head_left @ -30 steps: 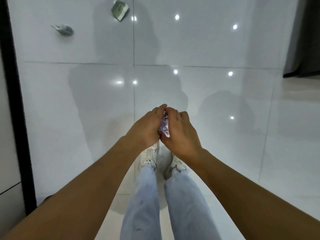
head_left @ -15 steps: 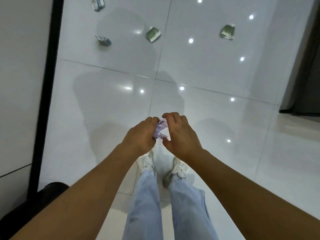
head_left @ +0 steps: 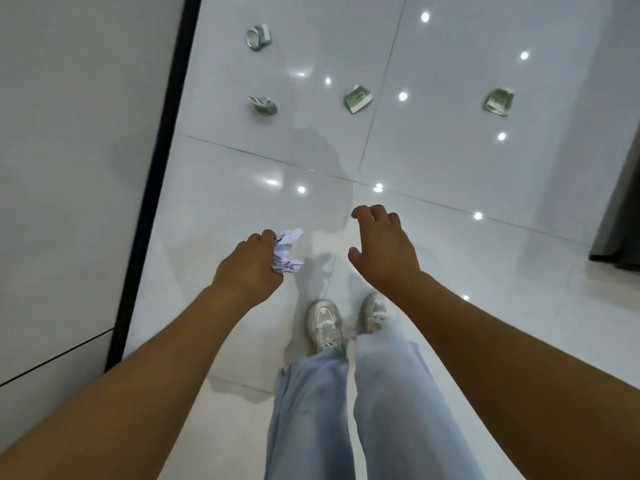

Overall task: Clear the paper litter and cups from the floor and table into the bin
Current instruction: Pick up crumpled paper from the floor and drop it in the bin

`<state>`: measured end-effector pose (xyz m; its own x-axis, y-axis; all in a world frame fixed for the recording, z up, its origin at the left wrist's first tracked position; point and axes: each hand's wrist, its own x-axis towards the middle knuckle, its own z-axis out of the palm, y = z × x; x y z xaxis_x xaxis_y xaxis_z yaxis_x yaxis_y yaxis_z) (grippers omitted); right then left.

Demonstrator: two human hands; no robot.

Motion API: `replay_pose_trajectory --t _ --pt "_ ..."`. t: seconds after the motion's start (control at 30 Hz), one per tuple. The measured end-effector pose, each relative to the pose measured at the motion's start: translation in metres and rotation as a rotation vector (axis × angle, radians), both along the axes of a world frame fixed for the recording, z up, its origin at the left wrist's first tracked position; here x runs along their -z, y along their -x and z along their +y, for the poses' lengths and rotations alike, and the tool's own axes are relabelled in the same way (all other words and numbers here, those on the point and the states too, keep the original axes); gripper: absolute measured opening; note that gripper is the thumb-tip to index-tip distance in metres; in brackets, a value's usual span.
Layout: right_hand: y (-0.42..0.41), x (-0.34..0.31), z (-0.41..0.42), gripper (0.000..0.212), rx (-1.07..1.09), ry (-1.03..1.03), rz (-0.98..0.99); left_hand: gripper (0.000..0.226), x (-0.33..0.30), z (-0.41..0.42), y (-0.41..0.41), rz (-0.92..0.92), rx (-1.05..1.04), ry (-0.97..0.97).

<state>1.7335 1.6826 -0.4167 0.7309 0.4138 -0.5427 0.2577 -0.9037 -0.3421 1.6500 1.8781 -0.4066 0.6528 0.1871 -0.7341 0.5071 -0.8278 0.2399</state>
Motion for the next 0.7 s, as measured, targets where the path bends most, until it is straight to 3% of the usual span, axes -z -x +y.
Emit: replay_pose_trajectory --t 0.23,0.7 --pt "-0.052 0.007 0.053 0.048 -0.029 -0.033 0.042 0.042 -0.004 0.044 -0.038 -0.028 -0.099 -0.056" --pt "-0.228 0.040 0.177 0.052 -0.242 0.041 0.077 0.055 0.018 0.138 -0.190 -0.089 -0.225 -0.052"
